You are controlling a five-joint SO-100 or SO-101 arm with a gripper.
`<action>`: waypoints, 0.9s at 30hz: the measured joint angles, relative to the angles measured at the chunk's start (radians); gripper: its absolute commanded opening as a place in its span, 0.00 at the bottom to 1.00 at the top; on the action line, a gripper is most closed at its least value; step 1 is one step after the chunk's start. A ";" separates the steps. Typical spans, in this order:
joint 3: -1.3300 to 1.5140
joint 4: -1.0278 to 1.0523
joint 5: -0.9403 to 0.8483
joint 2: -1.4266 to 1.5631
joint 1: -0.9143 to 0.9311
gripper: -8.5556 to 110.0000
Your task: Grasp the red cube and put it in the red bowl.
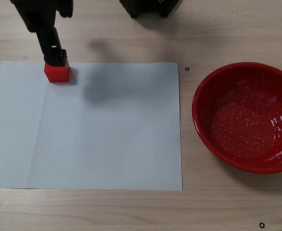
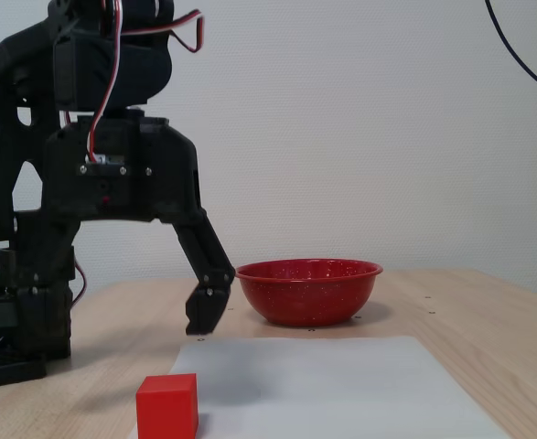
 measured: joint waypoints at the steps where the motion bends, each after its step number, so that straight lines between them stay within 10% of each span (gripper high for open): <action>1: 0.011 -0.023 0.000 -0.005 -0.003 0.52; 27: 0.020 -0.206 0.083 -0.141 0.005 0.52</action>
